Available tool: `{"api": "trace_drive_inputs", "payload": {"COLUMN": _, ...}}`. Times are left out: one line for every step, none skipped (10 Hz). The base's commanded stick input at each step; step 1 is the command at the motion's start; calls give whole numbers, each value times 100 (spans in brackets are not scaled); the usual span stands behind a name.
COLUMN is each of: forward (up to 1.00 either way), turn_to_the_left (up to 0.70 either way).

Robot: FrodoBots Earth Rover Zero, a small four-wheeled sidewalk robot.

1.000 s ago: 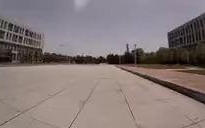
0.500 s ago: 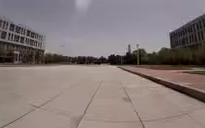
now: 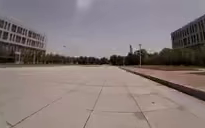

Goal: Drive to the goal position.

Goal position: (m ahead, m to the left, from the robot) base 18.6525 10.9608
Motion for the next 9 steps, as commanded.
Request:
{"api": "trace_drive_inputs", "payload": {"forward": 100, "turn_to_the_left": 0}}
{"api": "trace_drive_inputs", "payload": {"forward": 100, "turn_to_the_left": 0}}
{"api": "trace_drive_inputs", "payload": {"forward": 100, "turn_to_the_left": 0}}
{"api": "trace_drive_inputs", "payload": {"forward": 100, "turn_to_the_left": 0}}
{"api": "trace_drive_inputs", "payload": {"forward": 100, "turn_to_the_left": 0}}
{"api": "trace_drive_inputs", "payload": {"forward": 100, "turn_to_the_left": 0}}
{"api": "trace_drive_inputs", "payload": {"forward": 100, "turn_to_the_left": 0}}
{"api": "trace_drive_inputs", "payload": {"forward": 100, "turn_to_the_left": 0}}
{"api": "trace_drive_inputs", "payload": {"forward": 100, "turn_to_the_left": 0}}
